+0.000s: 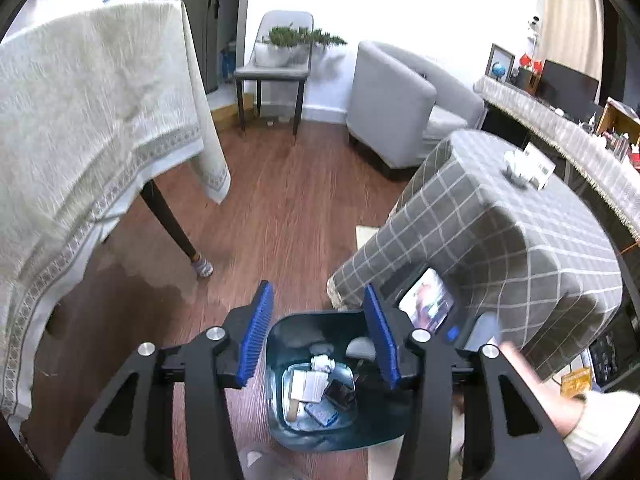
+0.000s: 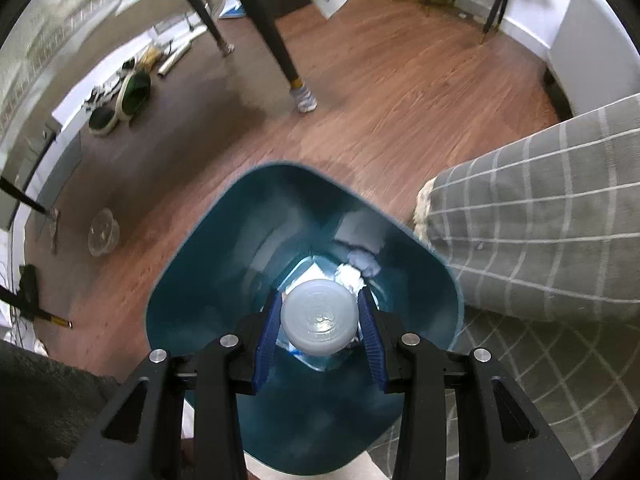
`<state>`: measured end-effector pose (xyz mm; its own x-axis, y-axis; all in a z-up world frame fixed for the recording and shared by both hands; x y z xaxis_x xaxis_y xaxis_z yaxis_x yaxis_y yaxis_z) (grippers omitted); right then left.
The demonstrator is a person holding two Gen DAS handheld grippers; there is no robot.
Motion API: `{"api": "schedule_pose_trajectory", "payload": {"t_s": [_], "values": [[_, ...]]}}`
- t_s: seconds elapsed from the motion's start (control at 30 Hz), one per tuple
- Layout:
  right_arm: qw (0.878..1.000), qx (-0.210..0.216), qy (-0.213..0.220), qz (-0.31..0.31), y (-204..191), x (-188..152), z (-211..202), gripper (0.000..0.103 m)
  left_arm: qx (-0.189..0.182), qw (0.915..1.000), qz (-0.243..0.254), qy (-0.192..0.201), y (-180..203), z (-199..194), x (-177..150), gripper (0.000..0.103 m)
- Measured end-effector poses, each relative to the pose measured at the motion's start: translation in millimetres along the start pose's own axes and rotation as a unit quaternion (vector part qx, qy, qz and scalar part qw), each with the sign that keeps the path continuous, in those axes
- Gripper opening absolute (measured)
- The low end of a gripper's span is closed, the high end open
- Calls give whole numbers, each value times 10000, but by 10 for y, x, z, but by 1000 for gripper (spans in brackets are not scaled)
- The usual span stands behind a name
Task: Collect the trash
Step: 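Lower the white lid into the teal bin and open the right gripper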
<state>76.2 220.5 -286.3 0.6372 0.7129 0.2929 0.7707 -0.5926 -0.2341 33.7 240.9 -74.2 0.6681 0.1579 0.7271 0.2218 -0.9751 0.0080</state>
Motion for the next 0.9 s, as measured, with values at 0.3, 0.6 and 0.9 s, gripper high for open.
{"api": "schedule_pose_trajectory", "payload": {"t_s": [0.3,0.6,0.9], "values": [[9988,56,-475,-104,-73,-266,314,40,-60,9991,-198,379,-24,-293,255,43],[9983,136,-540,-176,-130,-380,330,57,-123,9981,-315,511,-13,-412,379,42],[9993,-115,212,-286,-67,-168,-267,57,-95,9973,-350,632,105,-495,545,42]]}}
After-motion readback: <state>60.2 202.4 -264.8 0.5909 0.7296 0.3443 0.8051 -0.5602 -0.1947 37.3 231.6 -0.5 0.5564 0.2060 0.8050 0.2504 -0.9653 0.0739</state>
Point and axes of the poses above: each gripper's, at about its wrist camera, not at the fingertips, and z roughly the way its jaws point, y to its right, x to its top, the point moved 8 cm from there along z, roughly the way its jaws point, and after that the axes turned 9 degrees about x, right-handed, at the moved point
